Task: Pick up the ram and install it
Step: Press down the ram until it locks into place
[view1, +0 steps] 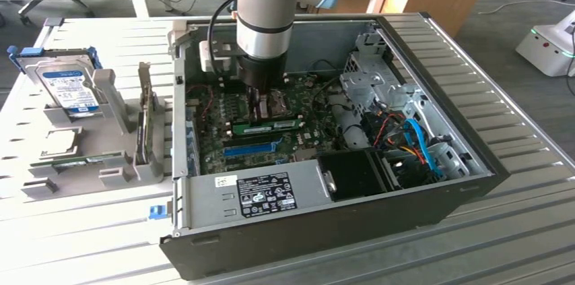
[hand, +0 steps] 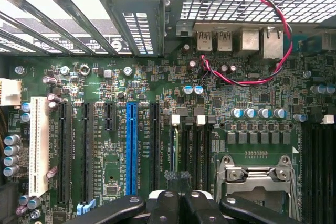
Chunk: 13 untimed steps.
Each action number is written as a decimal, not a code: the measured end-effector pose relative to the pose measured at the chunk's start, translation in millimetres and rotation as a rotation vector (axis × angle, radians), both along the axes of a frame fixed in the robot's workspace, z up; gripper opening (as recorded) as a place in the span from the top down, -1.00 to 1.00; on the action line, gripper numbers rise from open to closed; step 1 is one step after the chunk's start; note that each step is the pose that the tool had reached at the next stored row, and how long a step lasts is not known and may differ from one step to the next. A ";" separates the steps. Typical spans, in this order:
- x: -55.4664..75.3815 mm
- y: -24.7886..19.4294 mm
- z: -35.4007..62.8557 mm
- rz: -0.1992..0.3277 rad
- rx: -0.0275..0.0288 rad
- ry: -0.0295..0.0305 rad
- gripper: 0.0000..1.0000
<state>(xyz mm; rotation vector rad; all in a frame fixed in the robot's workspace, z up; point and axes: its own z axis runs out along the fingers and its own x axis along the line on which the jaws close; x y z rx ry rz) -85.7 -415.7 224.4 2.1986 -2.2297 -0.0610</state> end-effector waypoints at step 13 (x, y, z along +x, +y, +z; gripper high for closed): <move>0.0 0.0 -1.0 0.000 -0.0001 0.0001 0.79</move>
